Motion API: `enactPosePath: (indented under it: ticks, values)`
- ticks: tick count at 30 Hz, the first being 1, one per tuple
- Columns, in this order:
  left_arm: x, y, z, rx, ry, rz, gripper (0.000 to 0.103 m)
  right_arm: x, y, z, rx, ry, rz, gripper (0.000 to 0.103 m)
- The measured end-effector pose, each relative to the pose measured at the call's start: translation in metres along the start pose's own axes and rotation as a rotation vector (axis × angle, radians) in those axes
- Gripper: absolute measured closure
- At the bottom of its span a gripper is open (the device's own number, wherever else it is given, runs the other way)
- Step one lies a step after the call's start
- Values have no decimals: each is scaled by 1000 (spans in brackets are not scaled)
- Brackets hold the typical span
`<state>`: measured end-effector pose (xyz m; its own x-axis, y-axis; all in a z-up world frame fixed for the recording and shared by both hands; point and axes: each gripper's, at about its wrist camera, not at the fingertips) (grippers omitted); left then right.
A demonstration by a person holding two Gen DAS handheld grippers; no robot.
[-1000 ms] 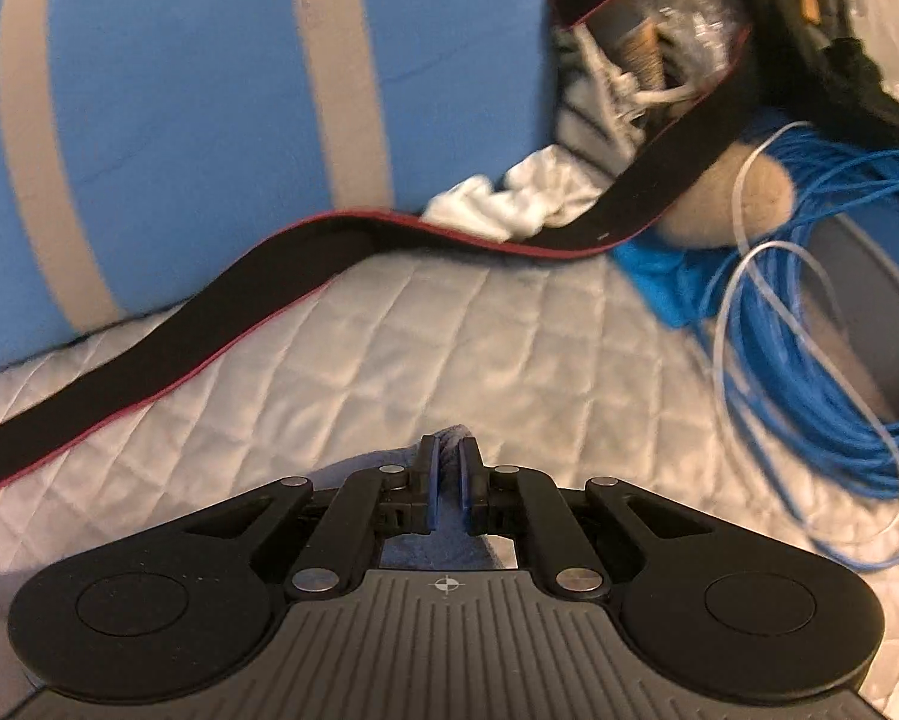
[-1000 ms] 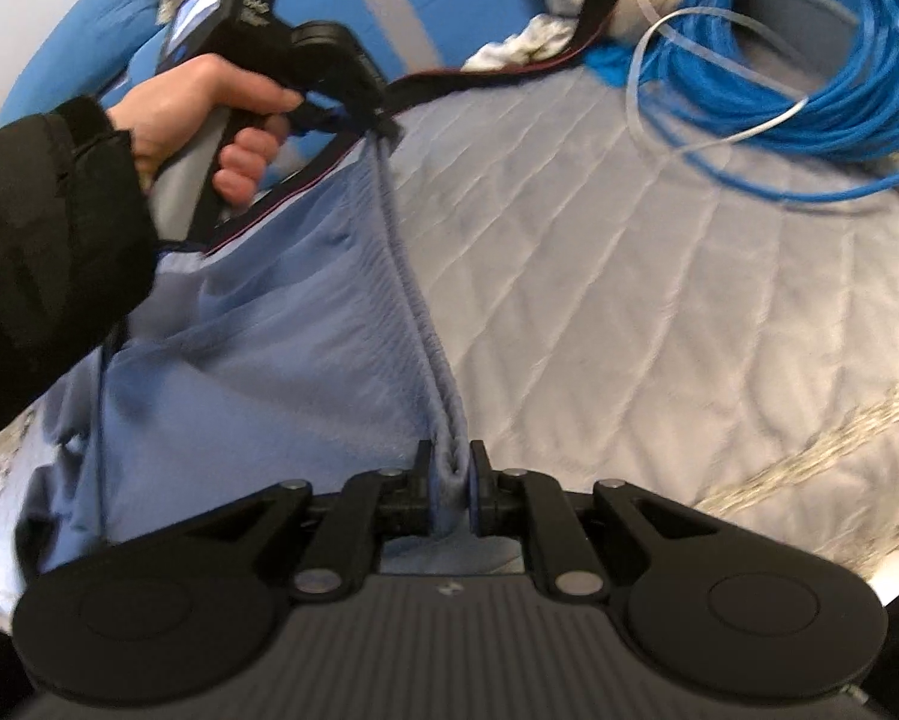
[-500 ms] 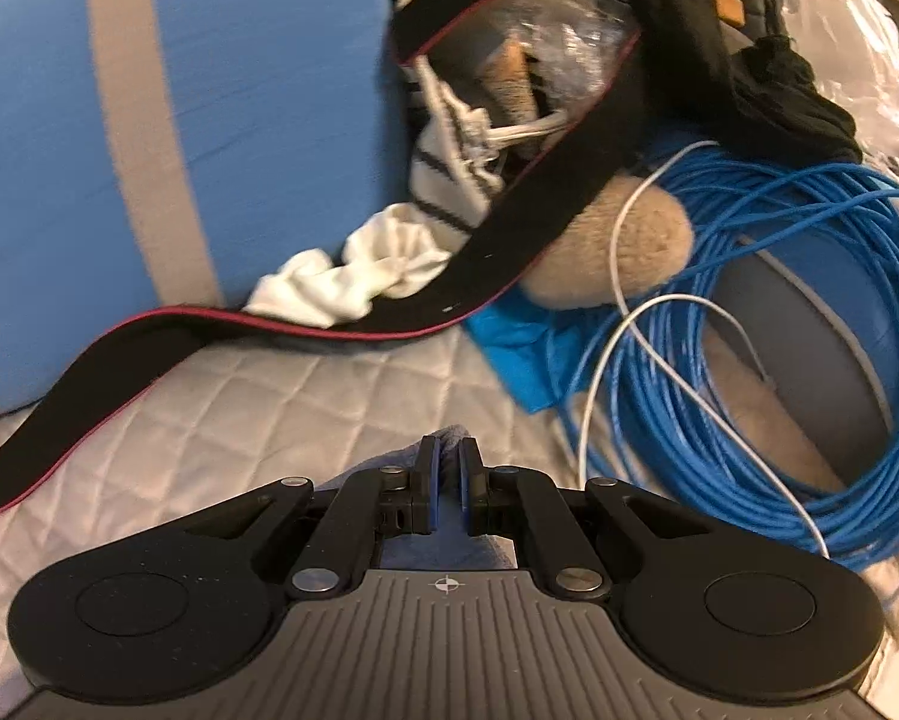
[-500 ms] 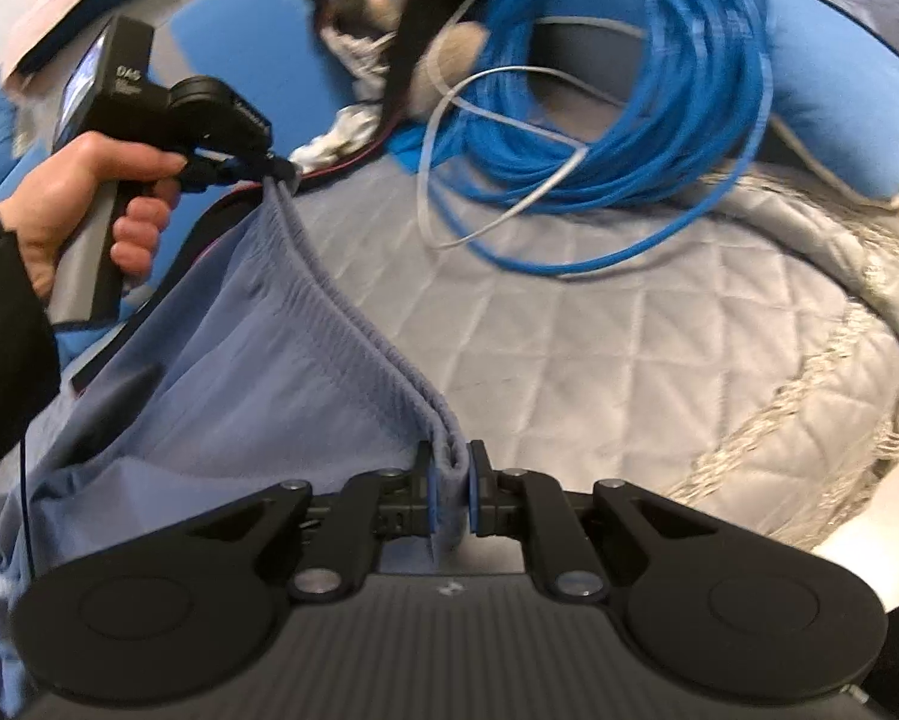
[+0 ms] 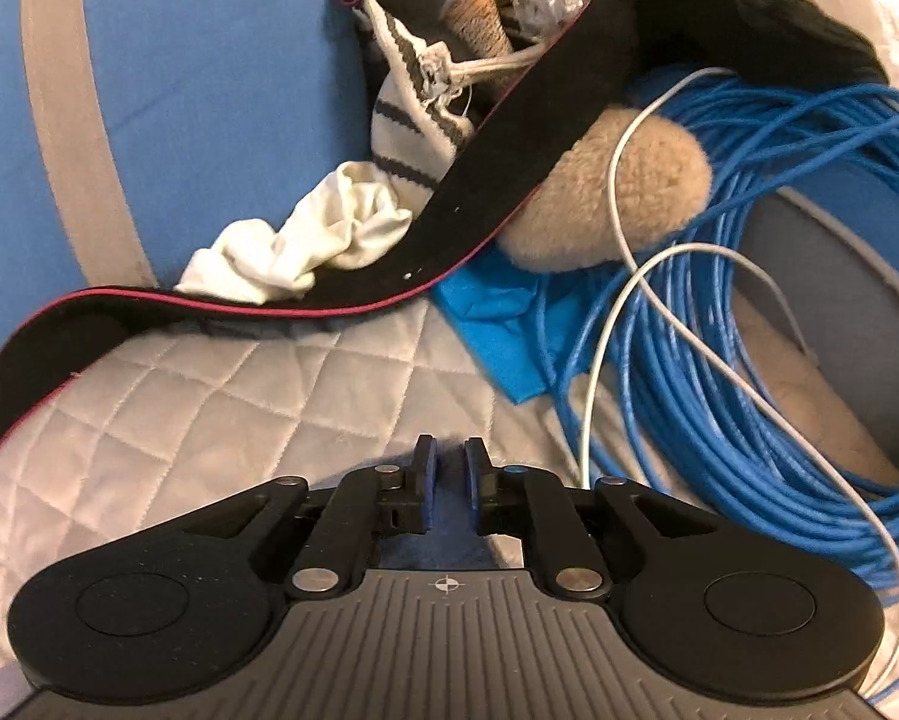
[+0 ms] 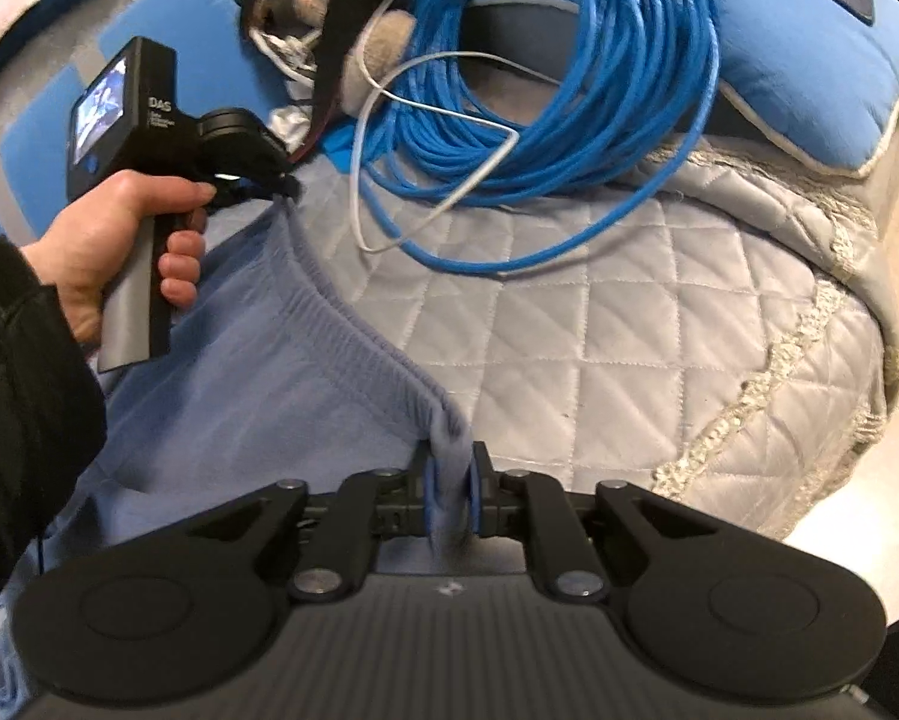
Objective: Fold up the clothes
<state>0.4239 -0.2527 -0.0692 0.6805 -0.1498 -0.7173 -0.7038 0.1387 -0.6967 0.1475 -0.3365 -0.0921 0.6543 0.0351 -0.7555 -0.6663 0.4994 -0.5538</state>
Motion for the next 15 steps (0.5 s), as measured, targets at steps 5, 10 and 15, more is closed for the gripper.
enactPosePath:
  ticks: [5, 10, 15]
  values:
    - [-16, -4, 3, -41, 38, -71, 25, -3, -1, -2, 16, 34, -34, 15]
    - [-38, 2, 5, -51, 50, -68, 23, -9, -1, 2, 9, 5, -62, 3]
    - [-77, 19, 7, -33, 45, -104, 23, -18, 0, 9, -17, -8, -111, 0]
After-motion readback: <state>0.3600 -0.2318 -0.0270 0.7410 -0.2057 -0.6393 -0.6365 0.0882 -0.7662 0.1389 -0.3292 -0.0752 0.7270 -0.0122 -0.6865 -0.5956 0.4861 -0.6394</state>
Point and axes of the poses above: each gripper's, at about its wrist camera, not at the fingertips, and x roughly the way its jaws point, z to its left, y to its underside
